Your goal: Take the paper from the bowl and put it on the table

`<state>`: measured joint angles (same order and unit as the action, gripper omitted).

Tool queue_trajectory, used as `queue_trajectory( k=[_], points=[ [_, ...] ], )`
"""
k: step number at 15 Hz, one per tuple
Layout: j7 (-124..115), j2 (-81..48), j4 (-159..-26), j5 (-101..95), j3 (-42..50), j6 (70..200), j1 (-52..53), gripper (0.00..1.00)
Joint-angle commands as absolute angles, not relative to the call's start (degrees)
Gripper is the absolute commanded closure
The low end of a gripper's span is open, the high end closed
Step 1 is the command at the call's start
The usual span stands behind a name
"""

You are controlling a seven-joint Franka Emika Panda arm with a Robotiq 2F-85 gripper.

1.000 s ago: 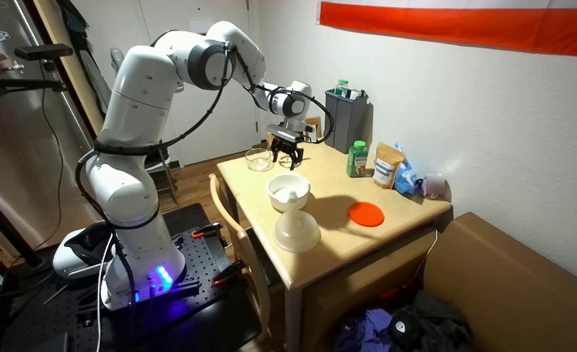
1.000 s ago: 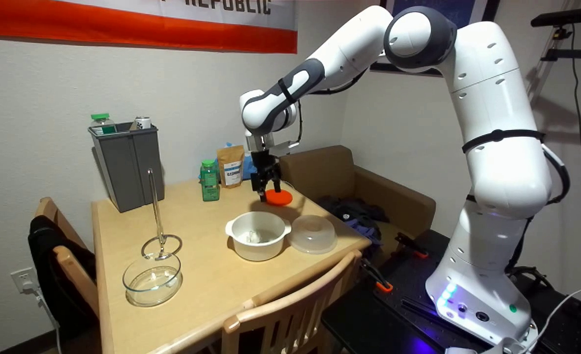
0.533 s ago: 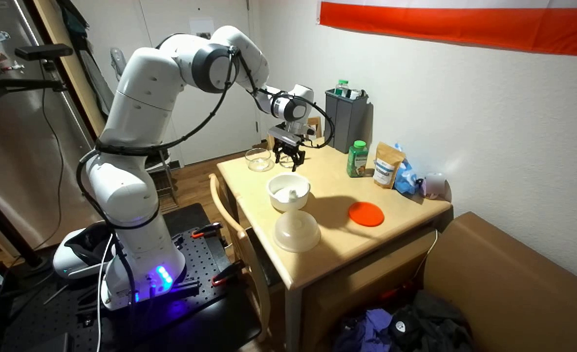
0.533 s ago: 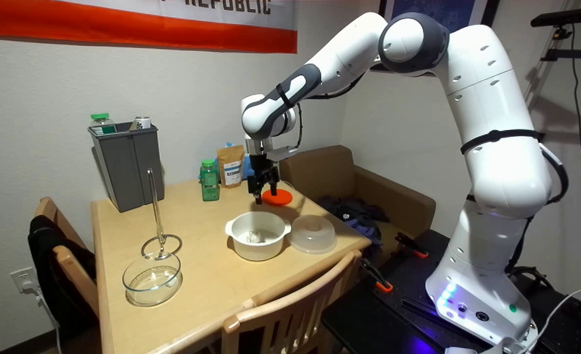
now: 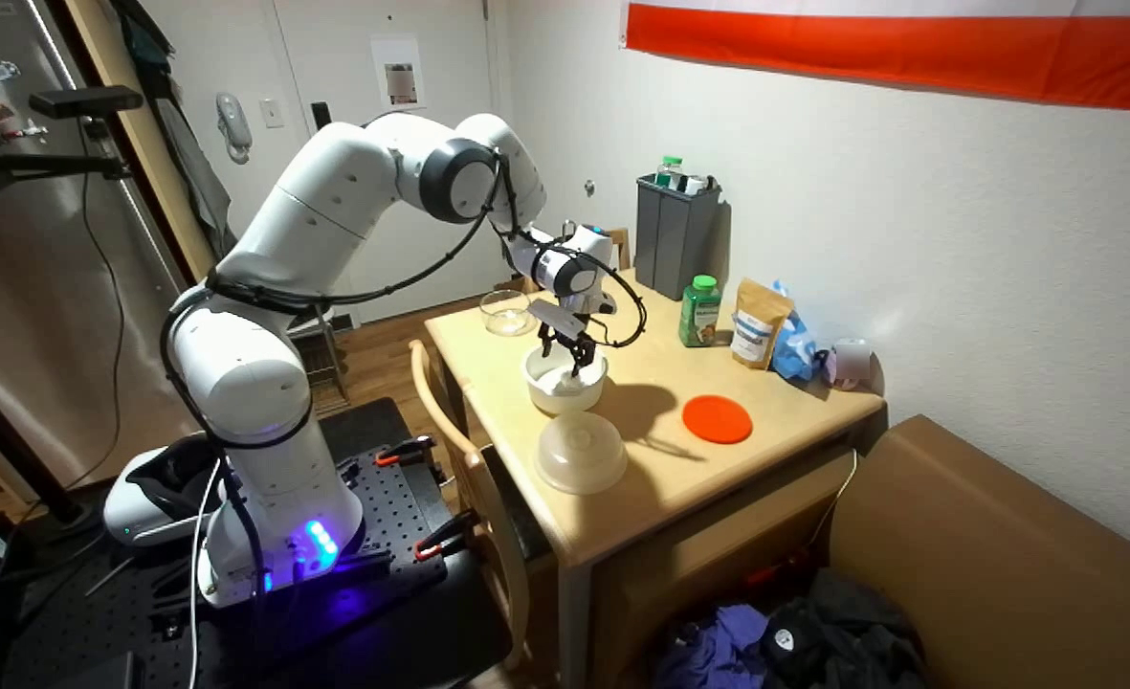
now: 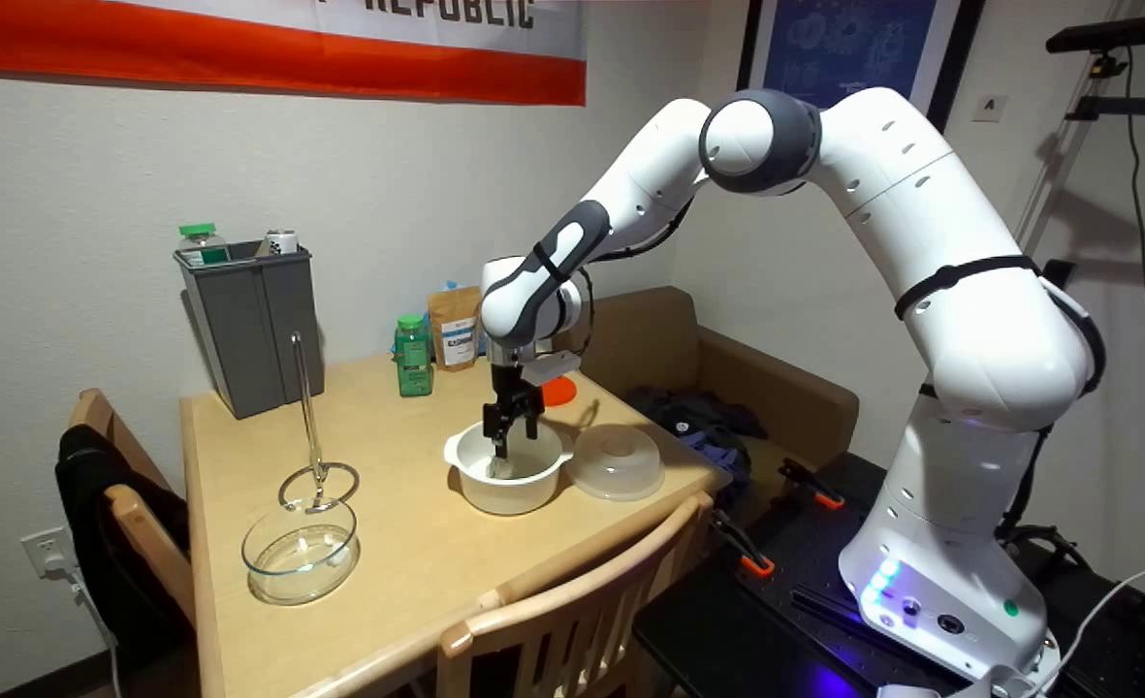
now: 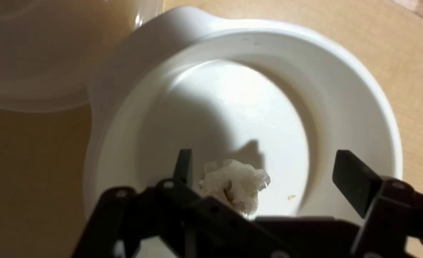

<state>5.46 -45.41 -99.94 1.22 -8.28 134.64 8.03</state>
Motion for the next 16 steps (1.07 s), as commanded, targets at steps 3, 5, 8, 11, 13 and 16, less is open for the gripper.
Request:
queue_trajectory(
  k=[3,5,8,11,13,16],
  points=[
    [3.1,-48.7,-97.8,0.3,-6.9,139.4,9.1,0.0],
    [2.5,-49.1,-97.5,-0.4,-6.0,140.2,9.7,0.0],
    [1.8,-49.5,-97.1,-0.7,-5.5,141.1,10.0,0.0],
    [1.9,-49.6,-96.9,-1.5,-4.8,141.2,10.5,0.0],
    [0.8,-49.8,-92.5,-4.5,-3.4,137.0,13.1,0.0],
    [-0.4,-51.2,-88.8,-6.6,-3.3,134.0,14.7,0.0]
  ],
)
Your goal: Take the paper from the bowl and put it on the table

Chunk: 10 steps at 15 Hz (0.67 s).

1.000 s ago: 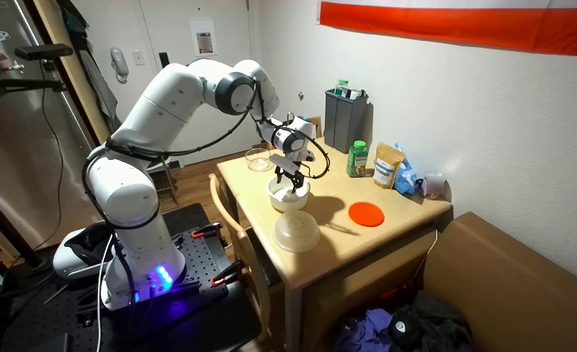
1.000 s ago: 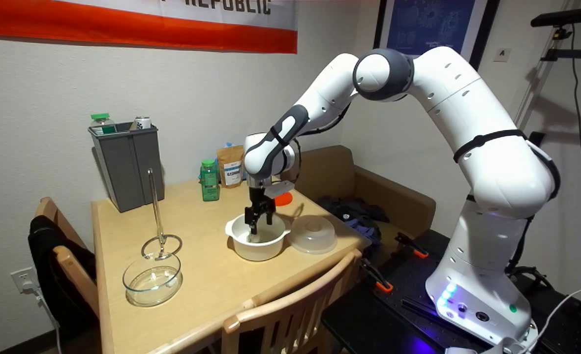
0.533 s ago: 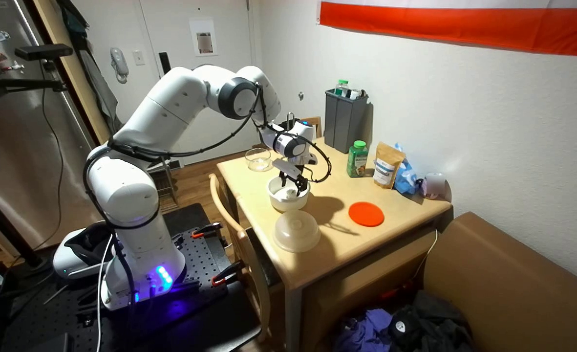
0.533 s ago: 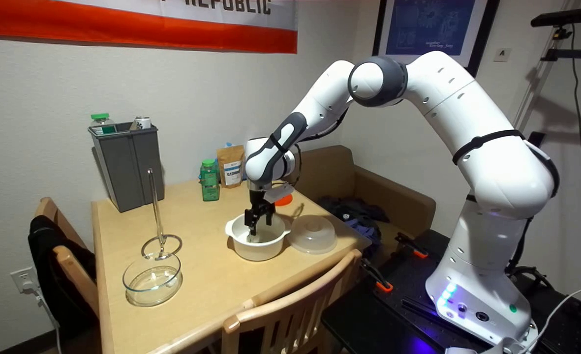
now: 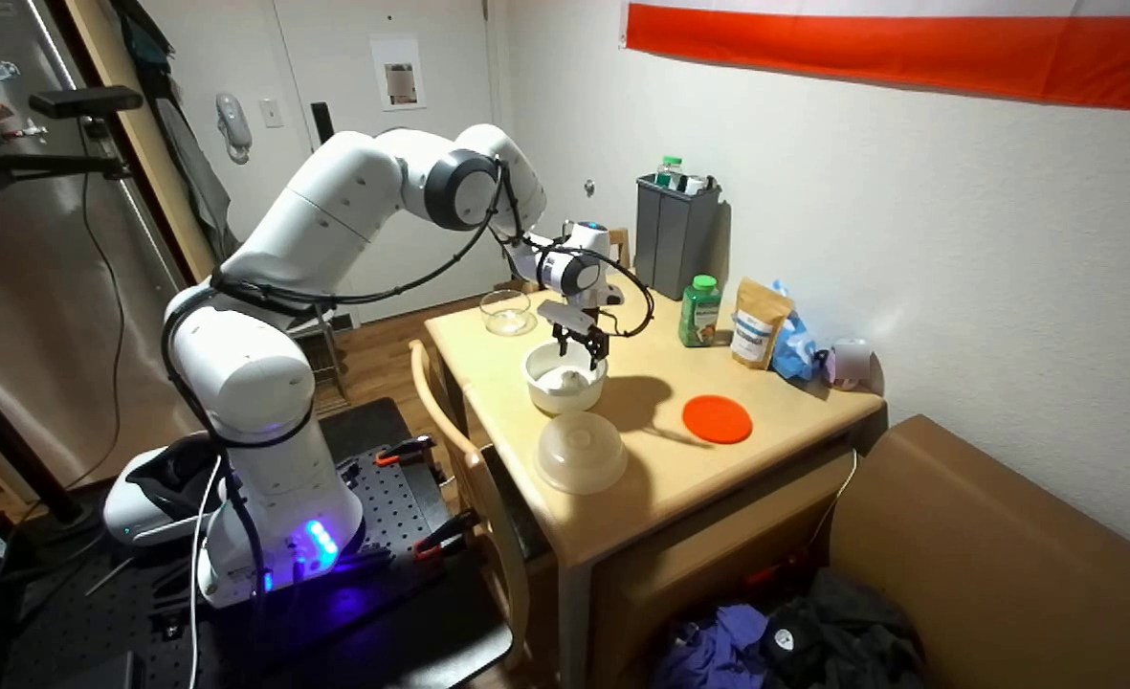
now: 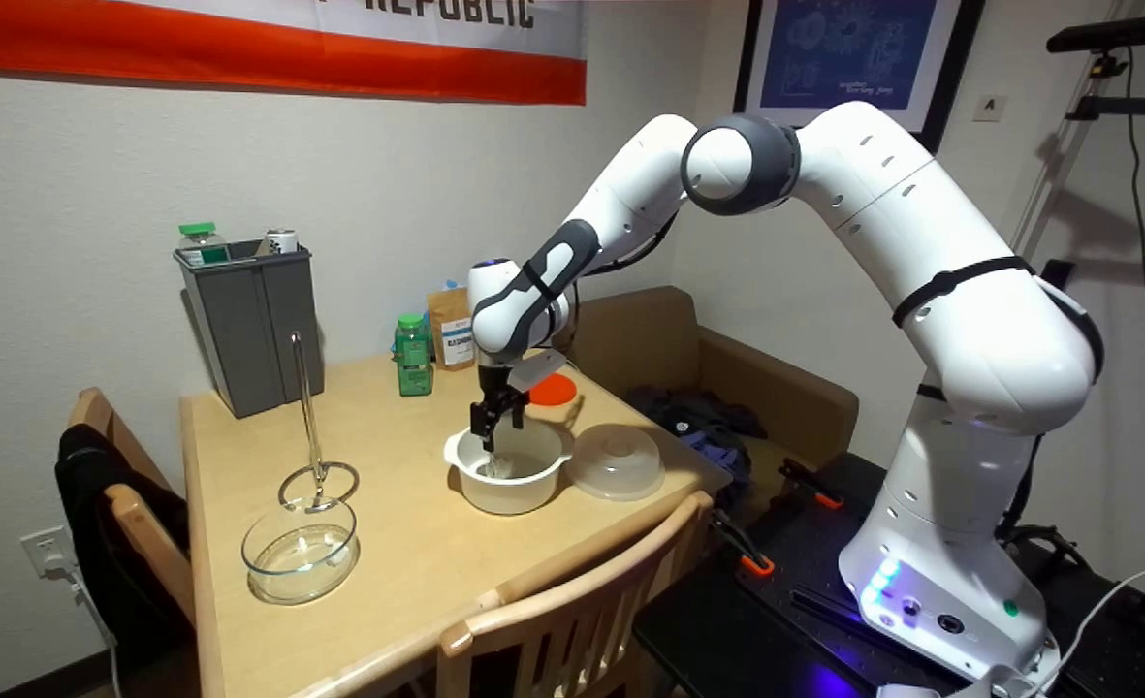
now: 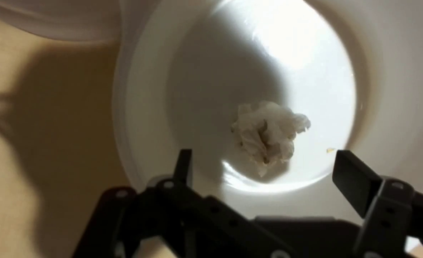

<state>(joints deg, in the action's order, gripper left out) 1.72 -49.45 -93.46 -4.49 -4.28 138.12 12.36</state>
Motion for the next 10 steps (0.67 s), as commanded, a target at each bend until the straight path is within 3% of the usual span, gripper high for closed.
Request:
queue_trajectory(
  k=[1,10],
  points=[
    [0.0,-51.4,-87.9,-7.0,-3.4,132.7,15.0,0.0],
    [-3.8,-54.5,-85.2,-6.5,-3.5,132.6,17.1,0.0]
  ],
)
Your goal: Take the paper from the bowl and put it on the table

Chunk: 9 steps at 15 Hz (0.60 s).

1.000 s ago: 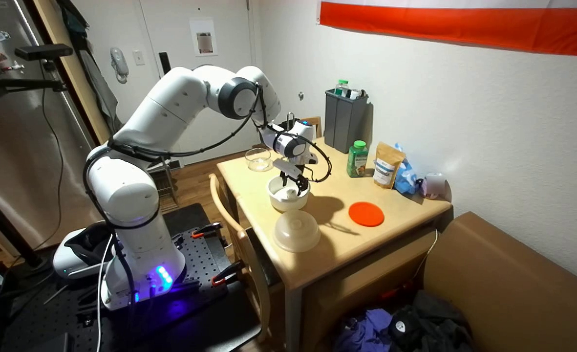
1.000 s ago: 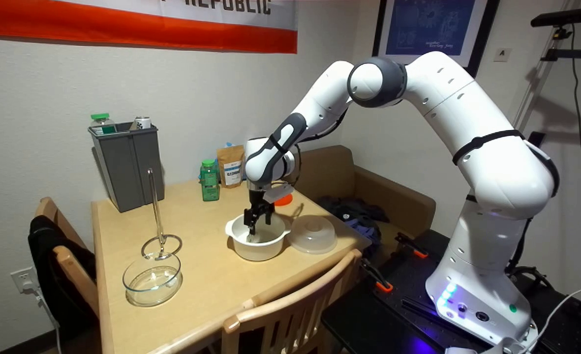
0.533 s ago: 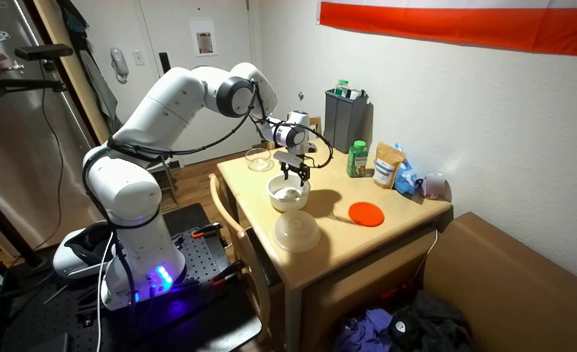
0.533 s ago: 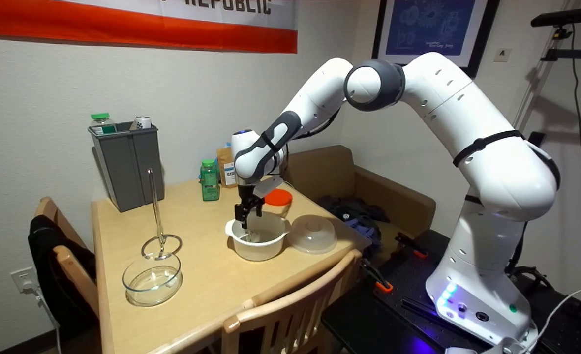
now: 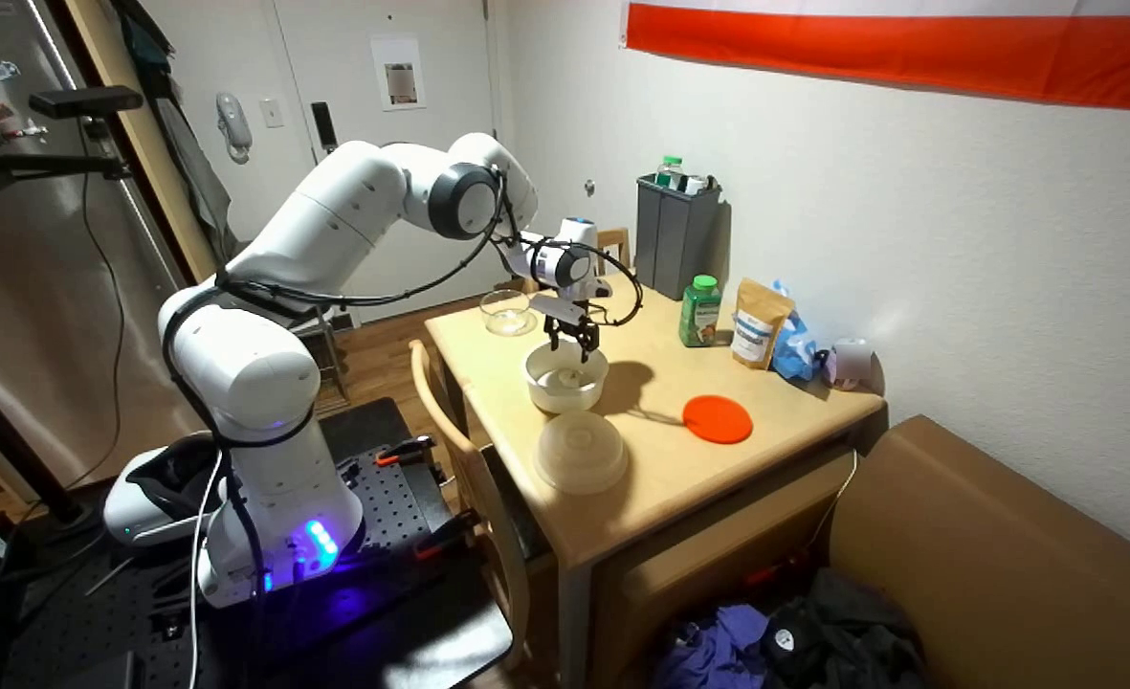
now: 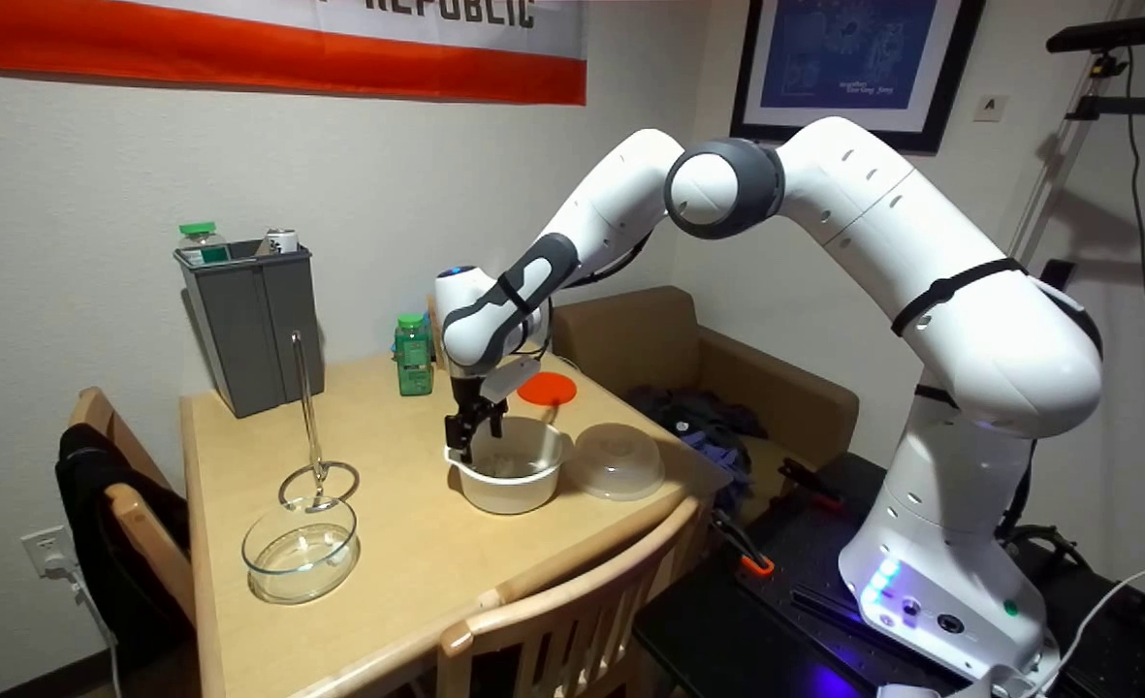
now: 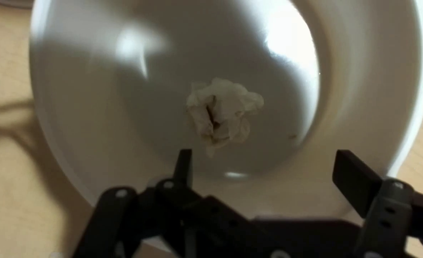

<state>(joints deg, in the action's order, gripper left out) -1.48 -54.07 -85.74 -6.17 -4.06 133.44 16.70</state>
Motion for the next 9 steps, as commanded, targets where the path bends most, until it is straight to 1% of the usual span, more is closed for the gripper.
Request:
queue_trajectory(
  k=[1,9],
  points=[
    [-4.0,-54.4,-85.6,-6.4,-3.6,132.9,16.9,0.0],
    [-5.9,-54.5,-88.1,-5.2,-3.7,134.7,15.4,0.0]
  ],
)
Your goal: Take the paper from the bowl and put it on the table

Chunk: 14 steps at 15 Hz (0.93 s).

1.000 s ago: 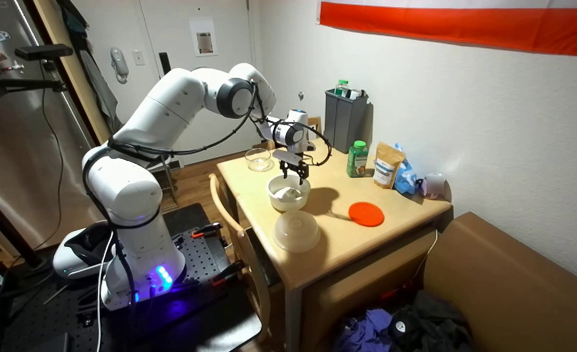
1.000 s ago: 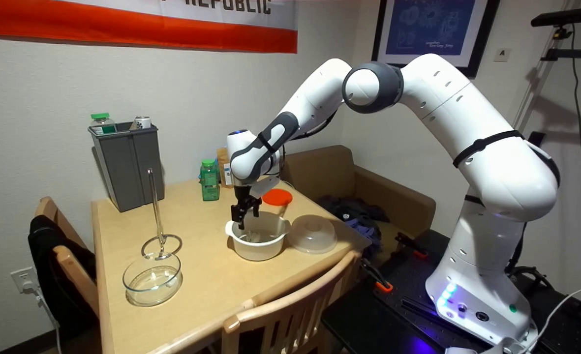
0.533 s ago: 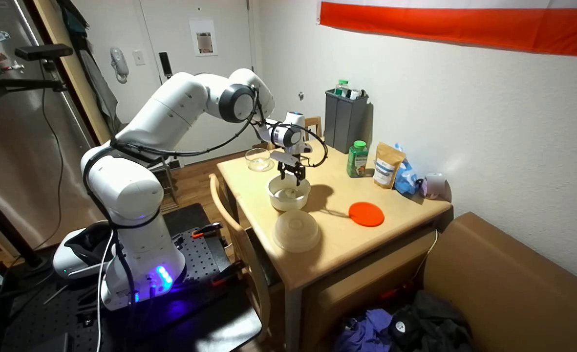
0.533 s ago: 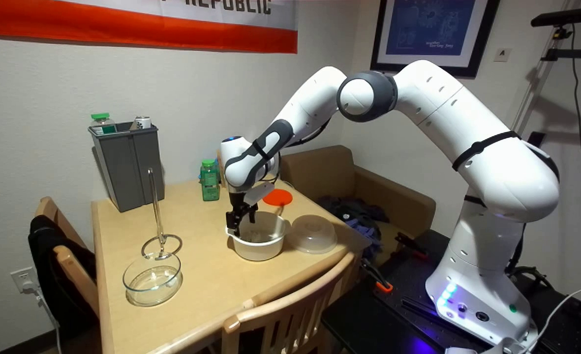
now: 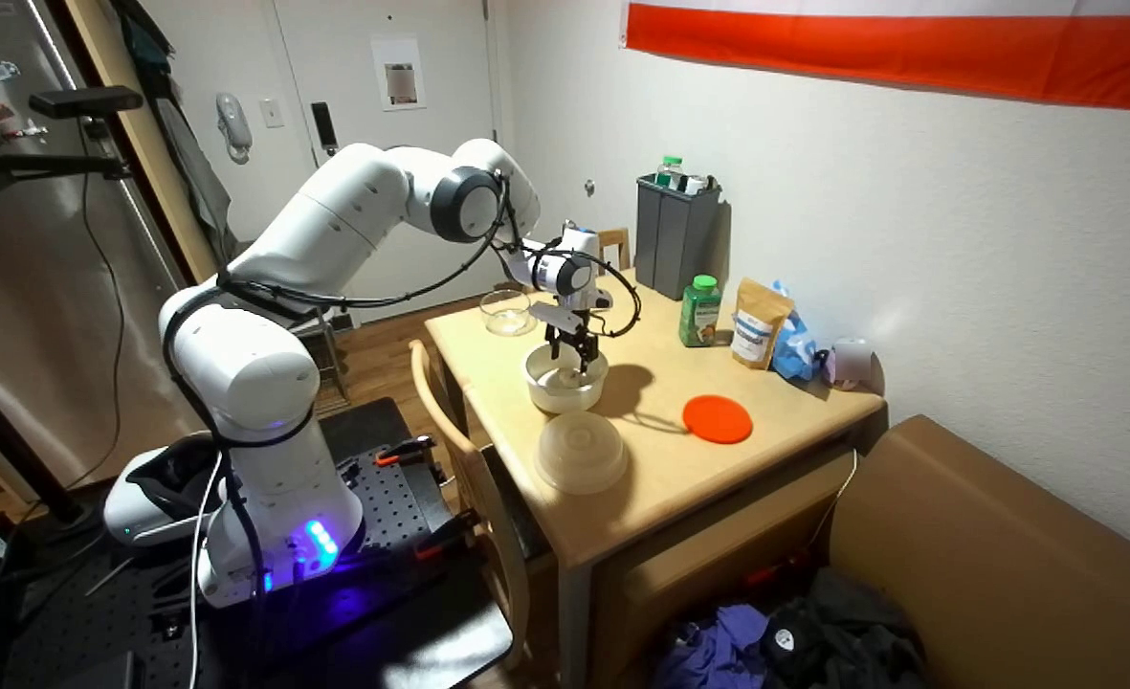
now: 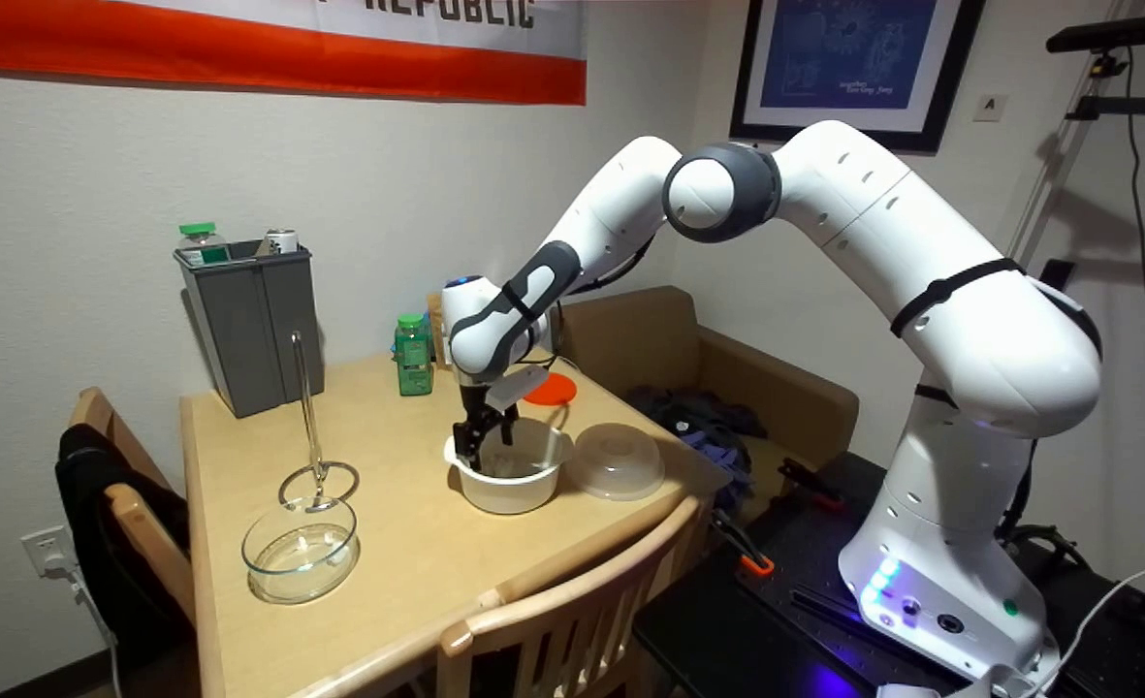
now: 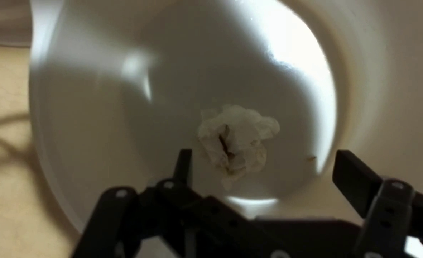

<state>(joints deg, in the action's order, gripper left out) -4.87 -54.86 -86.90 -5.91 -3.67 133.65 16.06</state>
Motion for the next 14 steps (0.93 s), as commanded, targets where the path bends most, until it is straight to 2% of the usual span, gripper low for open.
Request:
queue_trajectory(
  k=[1,14],
  points=[
    [-5.7,-54.6,-87.9,-5.1,-3.8,134.5,15.1,0.0],
    [-4.7,-54.8,-87.8,-3.9,-4.7,132.7,13.7,0.0]
  ],
)
